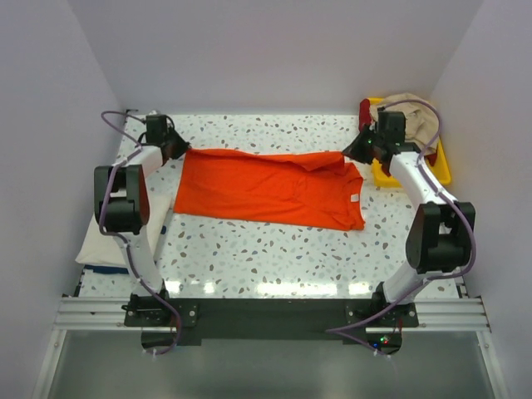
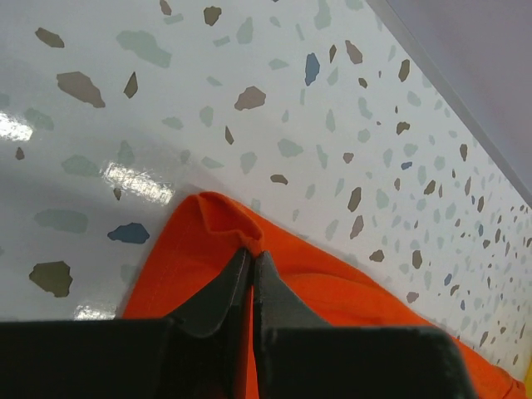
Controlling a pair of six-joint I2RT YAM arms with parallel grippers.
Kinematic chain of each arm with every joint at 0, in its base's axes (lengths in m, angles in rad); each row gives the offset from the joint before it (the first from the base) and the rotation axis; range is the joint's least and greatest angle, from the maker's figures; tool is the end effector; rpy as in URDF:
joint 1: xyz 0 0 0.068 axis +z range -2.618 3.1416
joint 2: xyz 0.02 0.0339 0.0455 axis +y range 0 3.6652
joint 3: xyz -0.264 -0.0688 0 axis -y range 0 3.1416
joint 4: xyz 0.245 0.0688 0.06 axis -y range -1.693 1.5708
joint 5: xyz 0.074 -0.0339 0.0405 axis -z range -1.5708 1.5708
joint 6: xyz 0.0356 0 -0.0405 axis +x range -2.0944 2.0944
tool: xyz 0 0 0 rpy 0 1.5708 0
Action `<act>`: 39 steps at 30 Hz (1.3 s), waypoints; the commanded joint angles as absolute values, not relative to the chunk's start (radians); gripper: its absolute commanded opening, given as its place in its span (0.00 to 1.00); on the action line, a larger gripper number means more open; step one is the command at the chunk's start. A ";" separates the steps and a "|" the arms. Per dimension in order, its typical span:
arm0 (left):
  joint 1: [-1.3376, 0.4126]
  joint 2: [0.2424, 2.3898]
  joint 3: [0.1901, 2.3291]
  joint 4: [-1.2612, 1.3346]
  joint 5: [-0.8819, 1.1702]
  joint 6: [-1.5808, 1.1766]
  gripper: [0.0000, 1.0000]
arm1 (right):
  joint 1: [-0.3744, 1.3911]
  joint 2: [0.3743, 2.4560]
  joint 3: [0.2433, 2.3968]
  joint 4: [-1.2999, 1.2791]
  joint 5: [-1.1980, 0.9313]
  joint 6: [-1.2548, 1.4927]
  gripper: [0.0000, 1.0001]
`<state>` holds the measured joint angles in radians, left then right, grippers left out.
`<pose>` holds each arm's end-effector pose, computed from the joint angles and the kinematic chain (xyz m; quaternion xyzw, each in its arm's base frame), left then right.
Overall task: Fold and stack the t-shirts
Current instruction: Fold the tshirt
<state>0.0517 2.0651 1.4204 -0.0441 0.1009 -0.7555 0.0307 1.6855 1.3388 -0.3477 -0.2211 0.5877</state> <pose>0.4612 0.0203 0.1771 -0.3349 0.8391 -0.1897 0.3845 0.3842 0.0196 0.2794 0.2024 0.8782 0.2235 0.3713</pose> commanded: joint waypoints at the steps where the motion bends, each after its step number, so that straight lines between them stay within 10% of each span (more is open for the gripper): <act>1: 0.064 1.973 1.390 0.002 0.110 -0.739 0.00 | 0.026 1.592 1.295 -0.321 -0.236 0.600 0.00; 39: 0.091 1.902 1.267 -0.138 0.078 -0.741 0.00 | 0.029 1.351 1.040 -0.399 -0.244 0.588 0.00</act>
